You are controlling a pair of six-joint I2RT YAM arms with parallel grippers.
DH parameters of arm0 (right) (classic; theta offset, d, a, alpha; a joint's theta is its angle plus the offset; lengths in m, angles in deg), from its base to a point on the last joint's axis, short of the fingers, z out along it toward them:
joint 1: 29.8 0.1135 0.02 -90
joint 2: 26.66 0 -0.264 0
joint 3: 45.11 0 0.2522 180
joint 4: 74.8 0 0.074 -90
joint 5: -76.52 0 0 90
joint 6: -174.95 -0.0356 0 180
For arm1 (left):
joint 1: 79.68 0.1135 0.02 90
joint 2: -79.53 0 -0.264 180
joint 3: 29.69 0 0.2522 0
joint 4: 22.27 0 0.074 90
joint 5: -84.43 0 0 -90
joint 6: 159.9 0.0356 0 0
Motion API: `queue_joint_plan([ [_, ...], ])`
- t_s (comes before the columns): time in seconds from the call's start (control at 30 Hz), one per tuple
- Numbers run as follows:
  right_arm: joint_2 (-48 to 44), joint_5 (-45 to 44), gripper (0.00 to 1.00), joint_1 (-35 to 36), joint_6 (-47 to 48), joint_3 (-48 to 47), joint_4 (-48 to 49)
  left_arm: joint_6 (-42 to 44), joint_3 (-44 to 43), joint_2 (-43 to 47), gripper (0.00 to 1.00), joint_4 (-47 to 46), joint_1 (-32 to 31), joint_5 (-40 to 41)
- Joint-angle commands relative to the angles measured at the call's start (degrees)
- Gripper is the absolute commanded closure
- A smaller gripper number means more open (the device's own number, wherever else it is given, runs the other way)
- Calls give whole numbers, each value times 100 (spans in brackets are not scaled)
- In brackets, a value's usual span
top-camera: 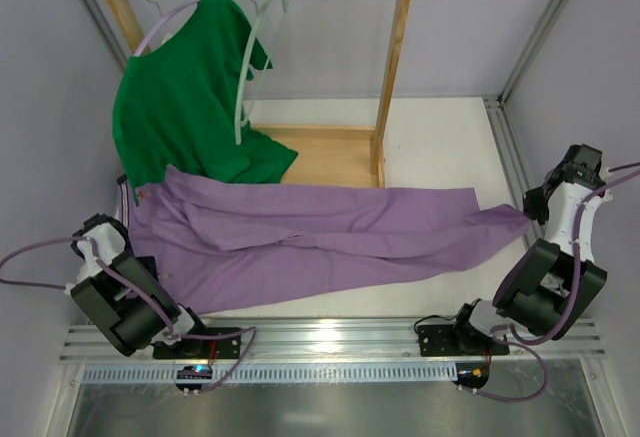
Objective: Place the trousers on the hanger
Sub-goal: Fold the trousers
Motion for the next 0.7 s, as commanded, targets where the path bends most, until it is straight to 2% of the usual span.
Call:
queue_joint_plan([
  [0.0, 56, 235, 91, -22, 0, -13, 425, -393, -50, -271, 18, 284, 46, 346],
  [0.1, 346, 253, 88, -22, 26, -179, 425, -255, 28, -430, 24, -13, 55, 513],
  [0.13, 416, 253, 76, -22, 78, -241, 408, -210, 63, -482, 34, -93, 37, 557],
  [0.2, 601, 261, 66, -22, 201, -434, 320, 0, 195, -544, 48, -496, 37, 452],
  [0.23, 619, 279, 59, -22, 219, -478, 276, 62, 256, -631, 62, -654, 46, 425],
  [0.3, 558, 532, 55, -22, 237, -470, 293, 168, 170, -746, 77, -962, 46, 443],
  [0.33, 531, 569, 53, 13, 263, -444, 319, 438, 100, -833, 94, -1068, 46, 425],
  [0.37, 505, 569, 49, 48, 281, -426, 267, 519, -75, -982, 100, -1078, 46, 469],
  [0.67, 171, -63, 35, 110, 202, -101, -199, 968, -261, -1536, 99, -2088, 2, -76],
])
